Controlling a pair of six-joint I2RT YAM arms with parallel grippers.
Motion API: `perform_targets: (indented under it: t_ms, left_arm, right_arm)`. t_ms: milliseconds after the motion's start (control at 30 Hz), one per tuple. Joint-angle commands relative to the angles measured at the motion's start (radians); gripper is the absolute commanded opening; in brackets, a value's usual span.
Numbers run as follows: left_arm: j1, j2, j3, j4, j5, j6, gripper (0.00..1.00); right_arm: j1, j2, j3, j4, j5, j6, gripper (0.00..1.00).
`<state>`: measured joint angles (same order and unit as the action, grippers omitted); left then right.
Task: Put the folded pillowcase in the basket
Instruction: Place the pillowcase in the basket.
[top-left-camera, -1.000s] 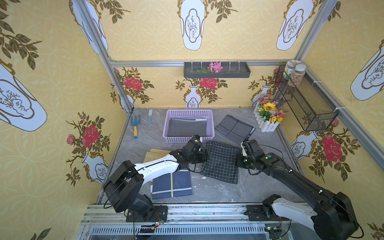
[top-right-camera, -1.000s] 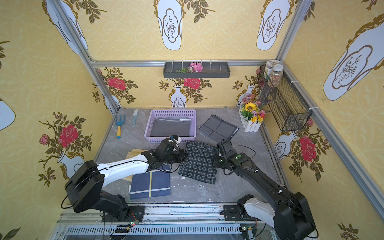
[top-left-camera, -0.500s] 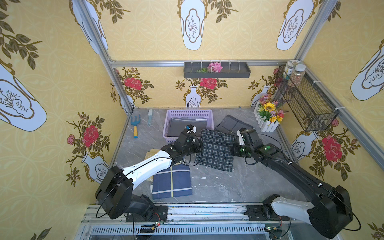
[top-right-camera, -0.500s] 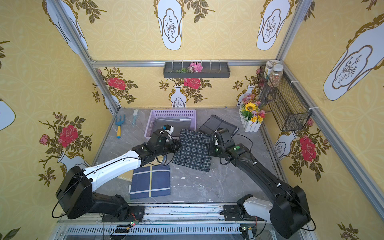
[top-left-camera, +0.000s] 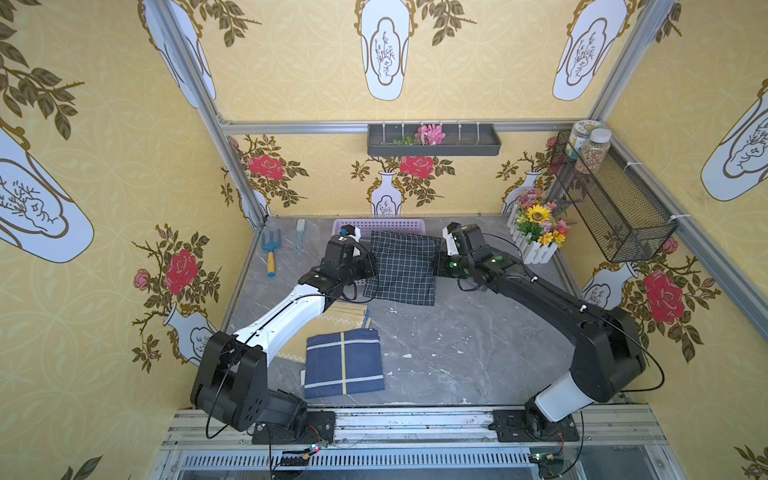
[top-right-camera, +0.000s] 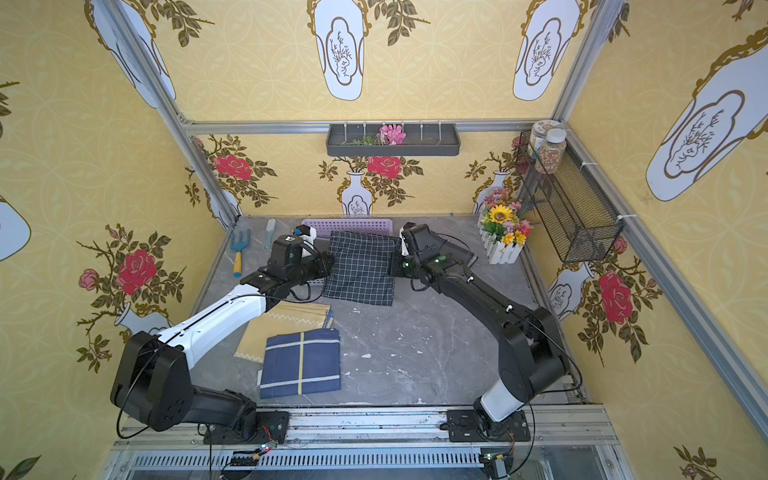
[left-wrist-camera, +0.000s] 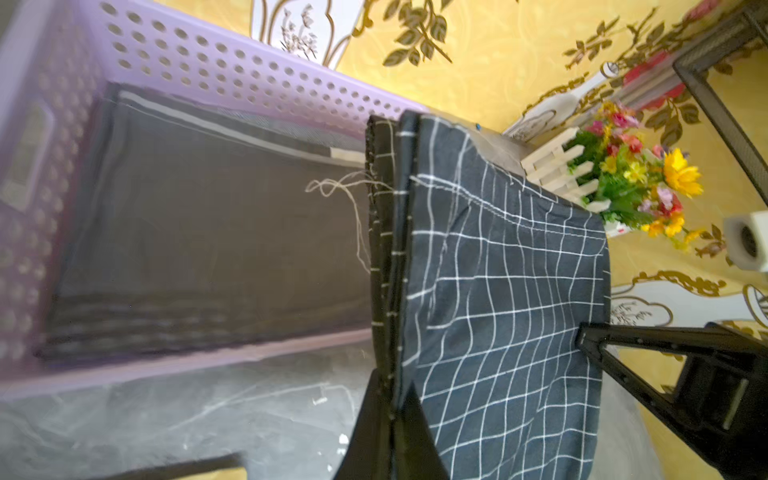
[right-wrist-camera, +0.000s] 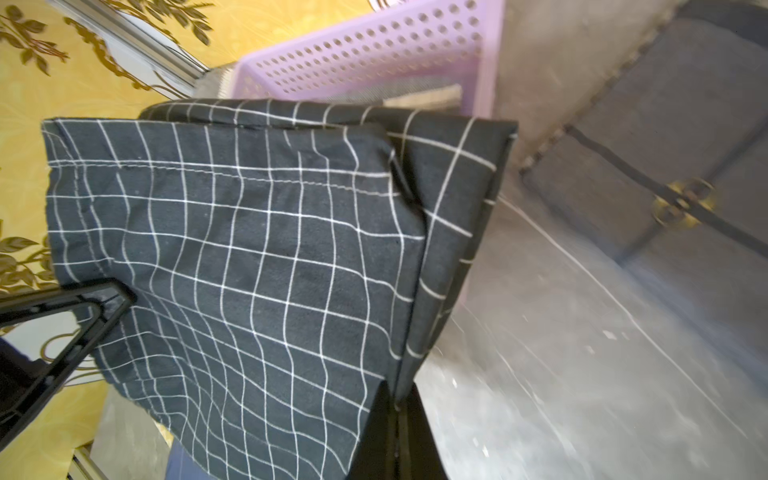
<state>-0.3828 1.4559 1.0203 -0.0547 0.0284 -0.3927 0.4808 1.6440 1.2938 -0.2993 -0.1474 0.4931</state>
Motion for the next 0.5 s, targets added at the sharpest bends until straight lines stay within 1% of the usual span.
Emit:
perform_targets:
  t_ms: [0, 233, 467]
  left_arm:
    - [0.066, 0.034, 0.032, 0.049, 0.004, 0.058, 0.00]
    - [0.163, 0.138, 0.126, 0.094, 0.046, 0.104, 0.00]
    - [0.217, 0.251, 0.203, 0.132, 0.076, 0.111, 0.00]
  right_arm:
    - [-0.001, 0.083, 0.089, 0.029, 0.030, -0.018, 0.00]
    - [-0.001, 0.267, 0.279, 0.075, 0.005, -0.025, 0.00]
    - [-0.006, 0.412, 0.409, 0.134, -0.004, -0.029, 0.00]
